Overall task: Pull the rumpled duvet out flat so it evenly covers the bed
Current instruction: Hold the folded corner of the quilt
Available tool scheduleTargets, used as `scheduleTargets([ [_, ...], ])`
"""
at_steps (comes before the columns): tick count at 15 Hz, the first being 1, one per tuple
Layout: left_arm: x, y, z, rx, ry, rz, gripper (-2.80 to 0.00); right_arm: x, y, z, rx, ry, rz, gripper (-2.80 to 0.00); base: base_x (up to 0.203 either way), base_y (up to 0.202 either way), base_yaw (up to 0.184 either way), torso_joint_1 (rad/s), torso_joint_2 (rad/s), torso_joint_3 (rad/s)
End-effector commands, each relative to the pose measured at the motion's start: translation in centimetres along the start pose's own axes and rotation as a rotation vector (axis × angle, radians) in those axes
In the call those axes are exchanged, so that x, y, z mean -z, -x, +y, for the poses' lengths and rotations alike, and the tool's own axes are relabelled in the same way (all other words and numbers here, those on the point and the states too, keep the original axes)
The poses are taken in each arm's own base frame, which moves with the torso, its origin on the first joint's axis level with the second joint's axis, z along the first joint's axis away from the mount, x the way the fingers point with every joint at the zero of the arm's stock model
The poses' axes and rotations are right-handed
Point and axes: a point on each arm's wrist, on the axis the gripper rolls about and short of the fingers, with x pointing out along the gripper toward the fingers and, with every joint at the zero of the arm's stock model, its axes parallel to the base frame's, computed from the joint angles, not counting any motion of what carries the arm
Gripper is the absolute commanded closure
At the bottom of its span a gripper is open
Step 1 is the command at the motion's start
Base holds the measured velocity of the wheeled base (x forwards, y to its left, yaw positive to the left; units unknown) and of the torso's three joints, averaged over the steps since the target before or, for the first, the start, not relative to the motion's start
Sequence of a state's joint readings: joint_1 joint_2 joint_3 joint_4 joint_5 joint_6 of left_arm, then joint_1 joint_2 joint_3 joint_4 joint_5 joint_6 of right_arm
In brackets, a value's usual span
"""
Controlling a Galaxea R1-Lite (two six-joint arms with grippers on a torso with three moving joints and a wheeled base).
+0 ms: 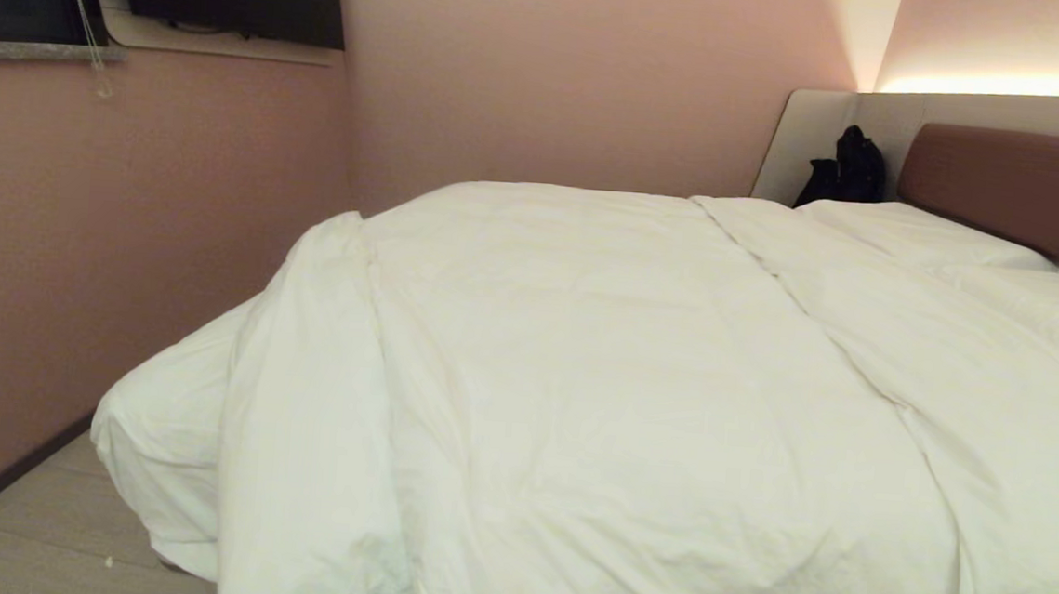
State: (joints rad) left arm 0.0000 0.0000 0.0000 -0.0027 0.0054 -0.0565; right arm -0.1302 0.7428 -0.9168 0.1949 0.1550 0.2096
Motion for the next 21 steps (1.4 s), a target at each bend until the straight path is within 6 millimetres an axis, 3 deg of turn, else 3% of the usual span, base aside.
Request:
scheduleTargets([
  [1,0.0,0.0,0.0,-0.001,0.0,0.0,0.0,0.5,3.9,0.3,0.057,0.01,-0.09,0.0,0.0,0.0,0.0,0.0,0.0,0.0],
  [5,0.0,0.0,0.0,-0.001,0.002,0.0,0.0,2.9,7.5,0.3,0.043,0.095,-0.139,0.0,0.0,0.0,0.0,0.0,0.0,0.0],
  [11,0.0,0.0,0.0,-0.001,0.002,0.0,0.0,4.2,9.8,-0.6,-0.055,0.106,-0.164,0.0,0.0,0.0,0.0,0.0,0.0,0.0],
  [17,0.0,0.0,0.0,-0.001,0.001,0.0,0.0,8.9,11.9,-1.5,-0.037,0.146,-0.218,0.0,0.0,0.0,0.0,0.0,0.0,0.0],
  [21,0.0,0.0,0.0,-0.001,0.002,0.0,0.0,11.0,13.9,-1.9,-0.051,0.166,-0.318,0.0,0.0,0.0,0.0,0.0,0.0,0.0],
])
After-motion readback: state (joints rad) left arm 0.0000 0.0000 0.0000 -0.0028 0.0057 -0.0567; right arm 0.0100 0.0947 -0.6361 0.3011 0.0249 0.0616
